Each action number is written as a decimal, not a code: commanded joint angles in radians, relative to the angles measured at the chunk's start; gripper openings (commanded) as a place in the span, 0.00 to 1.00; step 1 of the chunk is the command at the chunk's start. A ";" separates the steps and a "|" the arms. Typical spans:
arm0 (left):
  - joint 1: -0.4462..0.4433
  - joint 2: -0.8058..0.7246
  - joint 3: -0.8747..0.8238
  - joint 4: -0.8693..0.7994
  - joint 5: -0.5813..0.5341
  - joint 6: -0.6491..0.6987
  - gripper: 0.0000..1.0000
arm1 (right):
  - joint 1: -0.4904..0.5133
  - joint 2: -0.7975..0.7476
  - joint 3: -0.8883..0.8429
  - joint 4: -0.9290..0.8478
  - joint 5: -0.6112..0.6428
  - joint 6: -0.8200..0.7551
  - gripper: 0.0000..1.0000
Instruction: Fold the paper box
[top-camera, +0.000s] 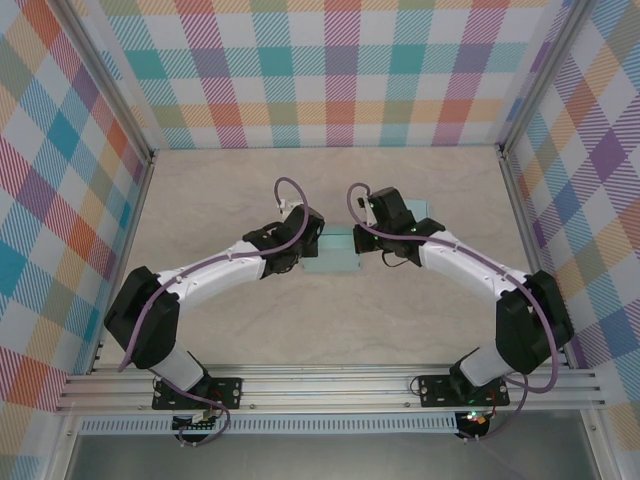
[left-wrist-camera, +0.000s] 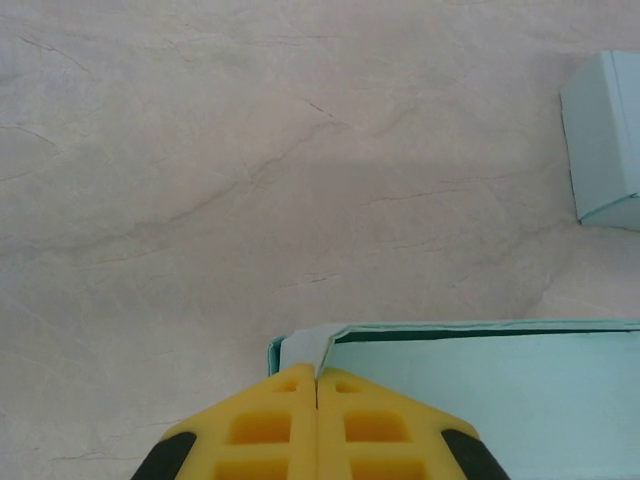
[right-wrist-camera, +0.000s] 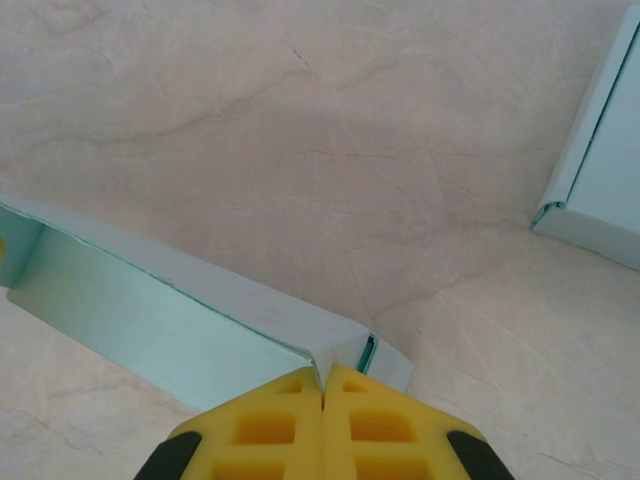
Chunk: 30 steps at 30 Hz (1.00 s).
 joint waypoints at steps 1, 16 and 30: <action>-0.030 0.001 -0.038 0.075 0.103 -0.001 0.00 | 0.031 -0.012 -0.056 0.142 -0.062 -0.039 0.00; -0.030 -0.060 -0.146 0.074 0.034 -0.010 0.00 | 0.061 -0.083 -0.215 0.273 0.005 -0.099 0.00; -0.031 -0.081 -0.199 0.014 -0.075 -0.085 0.00 | 0.131 -0.112 -0.279 0.320 0.195 -0.125 0.00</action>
